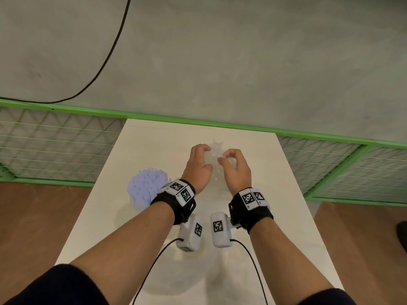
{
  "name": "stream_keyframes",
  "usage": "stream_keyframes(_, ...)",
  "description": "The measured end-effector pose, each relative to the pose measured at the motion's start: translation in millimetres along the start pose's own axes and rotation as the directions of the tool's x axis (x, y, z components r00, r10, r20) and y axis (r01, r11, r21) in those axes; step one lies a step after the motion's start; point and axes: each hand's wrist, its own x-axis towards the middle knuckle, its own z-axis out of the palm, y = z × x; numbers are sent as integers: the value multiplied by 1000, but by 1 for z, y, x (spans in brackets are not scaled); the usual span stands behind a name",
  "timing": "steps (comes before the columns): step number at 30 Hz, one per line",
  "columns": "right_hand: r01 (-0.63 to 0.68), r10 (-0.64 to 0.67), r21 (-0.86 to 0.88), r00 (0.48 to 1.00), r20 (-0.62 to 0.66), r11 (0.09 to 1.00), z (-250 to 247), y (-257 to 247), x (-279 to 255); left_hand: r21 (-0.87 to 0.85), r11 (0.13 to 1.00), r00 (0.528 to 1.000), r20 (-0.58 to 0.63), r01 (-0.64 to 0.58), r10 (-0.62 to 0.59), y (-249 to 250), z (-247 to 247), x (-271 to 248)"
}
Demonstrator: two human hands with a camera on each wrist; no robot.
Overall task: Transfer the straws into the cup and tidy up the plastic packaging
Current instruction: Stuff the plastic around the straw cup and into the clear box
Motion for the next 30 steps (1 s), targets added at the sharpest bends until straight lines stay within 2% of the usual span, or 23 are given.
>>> stream_keyframes(2,-2,1,11,999,32,1000,-4,2,1,21,1000,998,65,6,-7,1,-5,0)
stream_keyframes(4,31,-26,-44,993,117,999,-9,5,4,136,991,990,137,17,-36,2,-12,-1)
stream_keyframes(7,107,-80,-113,973,218,988,-18,0,11,306,951,992,123,-43,5,3,-21,0)
stream_keyframes(9,128,-72,-182,955,286,975,-20,-3,17,431,898,991,133,-89,35,-1,-22,1)
stream_keyframes(11,174,-22,-333,910,414,927,-19,-1,21,564,816,975,224,-125,-6,-7,-19,2)
stream_keyframes(13,225,27,-408,850,526,885,-15,2,22,653,734,954,298,-187,-21,-11,-17,2)
stream_keyframes(14,236,17,-400,844,537,886,-14,3,22,675,705,946,324,-219,-15,-12,-18,1)
stream_keyframes(15,241,-13,-383,860,510,892,-14,4,23,685,687,938,345,-242,-14,-10,-20,0)
stream_keyframes(17,248,-84,-390,916,392,887,-14,2,23,684,685,933,360,-250,-19,-8,-28,-2)
stream_keyframes(19,256,-131,-407,942,309,877,-12,-1,21,662,715,953,301,-225,21,-5,-34,-5)
stream_keyframes(21,270,-159,-344,935,316,899,-12,-3,19,627,753,978,175,-201,116,-1,-37,-14)
stream_keyframes(23,309,-188,-273,901,392,911,-18,-3,18,625,756,981,101,-192,166,-1,-37,-25)
stream_keyframes(25,378,-187,-271,822,537,885,-30,-2,15,654,731,979,174,-193,103,-6,-35,-36)
stream_keyframes(27,468,-151,-330,733,664,820,-40,3,9,691,694,967,253,-201,28,-13,-33,-41)
stream_keyframes(28,506,-143,-358,710,690,785,-43,7,6,695,688,964,266,-207,21,-15,-33,-40)
stream_keyframes(30,540,-145,-402,711,688,739,-46,12,4,664,713,952,306,-224,13,-15,-36,-34)
